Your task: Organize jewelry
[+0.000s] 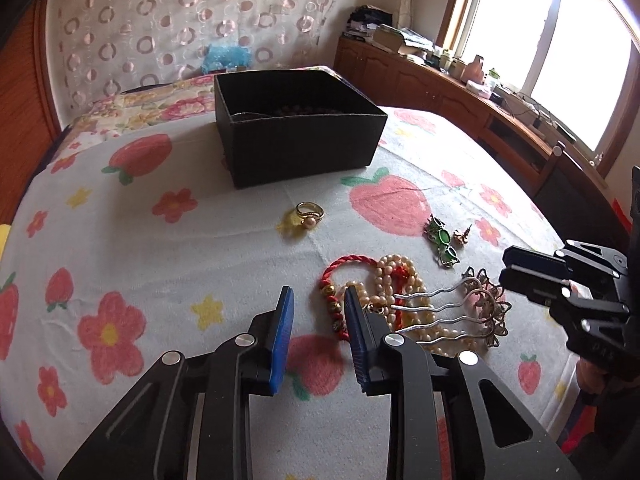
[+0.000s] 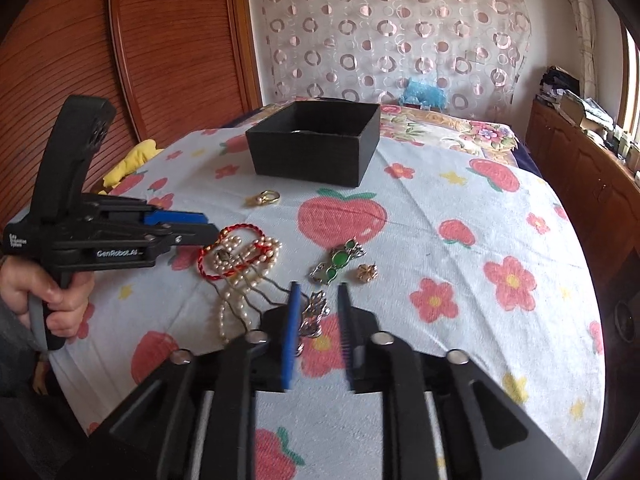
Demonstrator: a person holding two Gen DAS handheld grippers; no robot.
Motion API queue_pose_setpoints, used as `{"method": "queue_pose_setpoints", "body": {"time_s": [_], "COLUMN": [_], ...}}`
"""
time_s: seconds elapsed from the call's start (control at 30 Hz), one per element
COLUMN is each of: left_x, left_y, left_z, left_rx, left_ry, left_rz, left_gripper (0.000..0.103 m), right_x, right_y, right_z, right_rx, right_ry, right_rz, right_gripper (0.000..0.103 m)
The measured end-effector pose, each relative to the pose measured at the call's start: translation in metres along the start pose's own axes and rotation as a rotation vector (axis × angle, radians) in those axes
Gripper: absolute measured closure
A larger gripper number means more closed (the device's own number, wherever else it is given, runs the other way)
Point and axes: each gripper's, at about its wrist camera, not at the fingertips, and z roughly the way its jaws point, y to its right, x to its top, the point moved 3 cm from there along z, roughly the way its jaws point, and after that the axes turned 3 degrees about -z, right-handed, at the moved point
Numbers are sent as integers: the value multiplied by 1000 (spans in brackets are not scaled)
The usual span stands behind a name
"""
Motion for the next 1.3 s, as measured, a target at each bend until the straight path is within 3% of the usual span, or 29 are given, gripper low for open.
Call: {"method": "queue_pose_setpoints", "body": {"time_s": [0.13,0.2,0.37,0.5,0.7,0.93,0.97,1.0,1.03,1.3], "left_x": [3,5,3,4,14,23,24,26,27,30], "left_y": [6,9,11,7,5,14,14,14,16,11], "left_z": [6,8,7,-8,-52,-93,-95,-98,-102,-113], "left_rx": [17,28,61,81,92,80,79,80,85,98], "left_ry": [-10,-8,1,54,178,285,290,297,309,347], "left_rz": [20,37,71,50,31,33,33,35,40,36], "left_gripper": [82,94,97,97,97,97,97,97,97,97], "right_x": [-4,-6,-9,-9,-8,-4,-4,-2,0,7], "right_y": [-4,-5,-8,-8,-6,0,1,2,3,1], "right_z": [4,7,16,19,19,20,19,17,15,12], "right_rx": [9,22,38,31,26,12,9,9,1,6], "right_ry": [-27,-44,-80,-90,-94,-91,-86,-74,-64,-42], "right_rz": [2,11,36,40,38,41,42,45,48,23], "right_gripper": [58,49,48,48,65,66,69,84,87,88]}}
